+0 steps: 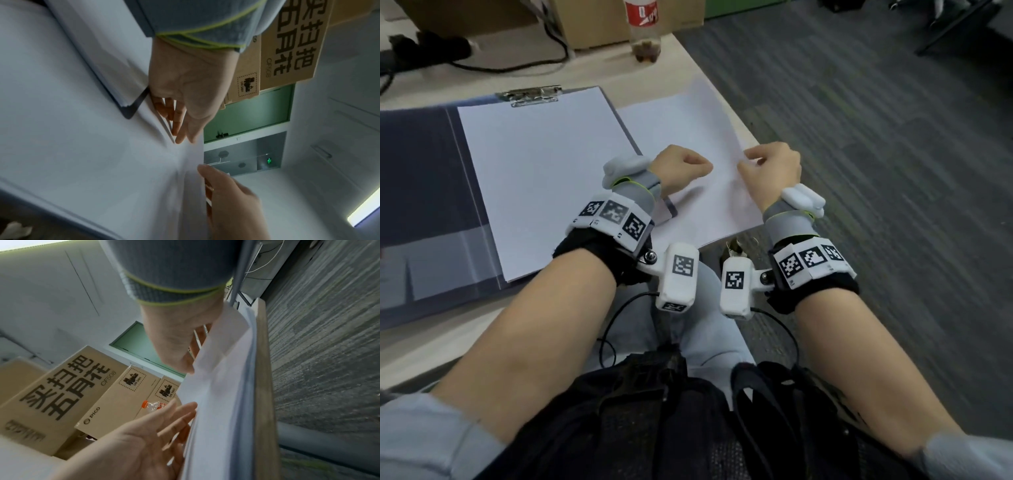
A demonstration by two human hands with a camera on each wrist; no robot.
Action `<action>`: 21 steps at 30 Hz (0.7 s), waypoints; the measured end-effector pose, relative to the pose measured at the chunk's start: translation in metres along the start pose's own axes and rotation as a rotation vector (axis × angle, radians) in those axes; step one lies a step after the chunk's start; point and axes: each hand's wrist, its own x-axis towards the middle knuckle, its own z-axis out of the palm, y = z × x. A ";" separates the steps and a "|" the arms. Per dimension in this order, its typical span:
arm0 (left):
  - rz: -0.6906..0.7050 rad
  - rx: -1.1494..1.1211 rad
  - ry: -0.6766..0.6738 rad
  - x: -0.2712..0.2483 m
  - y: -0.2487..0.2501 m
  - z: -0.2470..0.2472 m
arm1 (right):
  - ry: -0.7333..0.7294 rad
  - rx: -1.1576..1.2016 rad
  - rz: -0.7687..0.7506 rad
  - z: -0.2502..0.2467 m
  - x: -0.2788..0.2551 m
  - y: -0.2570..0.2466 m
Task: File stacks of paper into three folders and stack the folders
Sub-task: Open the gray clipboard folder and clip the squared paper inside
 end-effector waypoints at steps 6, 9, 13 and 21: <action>-0.059 -0.513 -0.023 0.004 0.009 0.006 | -0.081 0.142 -0.086 0.000 0.000 -0.005; -0.091 -0.428 0.003 0.009 0.015 0.010 | -0.132 0.221 -0.083 0.002 -0.004 -0.003; -0.103 -0.346 0.103 0.012 0.015 0.012 | -0.188 0.296 -0.094 -0.002 -0.007 -0.001; -0.097 -0.379 0.122 0.011 0.011 0.010 | -0.200 0.367 0.010 0.000 -0.005 0.003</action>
